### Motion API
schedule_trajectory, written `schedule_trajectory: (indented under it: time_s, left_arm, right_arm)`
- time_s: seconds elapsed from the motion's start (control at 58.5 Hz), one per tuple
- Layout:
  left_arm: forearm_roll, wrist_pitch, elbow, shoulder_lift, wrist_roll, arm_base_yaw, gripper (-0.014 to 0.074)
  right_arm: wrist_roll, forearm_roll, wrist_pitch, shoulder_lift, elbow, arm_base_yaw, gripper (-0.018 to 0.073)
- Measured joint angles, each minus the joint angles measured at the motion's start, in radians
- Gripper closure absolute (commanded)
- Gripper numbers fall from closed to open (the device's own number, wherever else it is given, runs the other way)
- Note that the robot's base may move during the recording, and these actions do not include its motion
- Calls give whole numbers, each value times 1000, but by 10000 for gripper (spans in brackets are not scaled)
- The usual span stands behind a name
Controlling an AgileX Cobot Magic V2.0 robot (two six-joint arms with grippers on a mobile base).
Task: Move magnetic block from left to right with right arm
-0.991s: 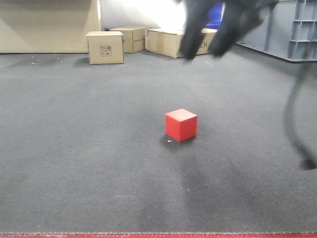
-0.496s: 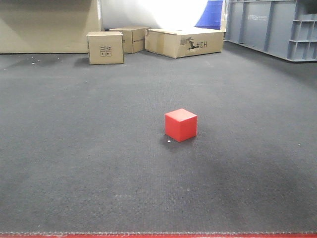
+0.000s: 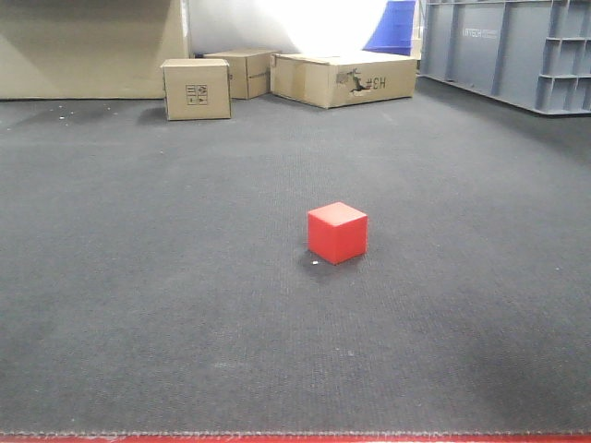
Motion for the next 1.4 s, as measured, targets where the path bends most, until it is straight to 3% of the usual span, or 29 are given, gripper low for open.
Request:
schedule_trajectory:
  time_s: [0.479,0.598,0.821,0.94,1.094,1.402]
  left_arm:
    - [0,0,0,0,0,0,722]
    - [0,0,0,0,0,0,722]
    - [0,0,0,0,0,0,722]
    - [0,0,0,0,0,0,722]
    - [0,0,0,0,0,0,722]
    - [0,-2,0,0,0,0,722]
  right_arm:
    - [0,-10,-34,-2,4,-21,503]
    - [0,-41,-64,-10,28,-126,503]
    - [0,-52,-203,-124,190,-403,503]
    - [0,-52,-283,-209,299,-496,503]
    - [0,-52,-357,-297,402,-532,503]
    - [0,-52,-367,-306,407,-538,503]
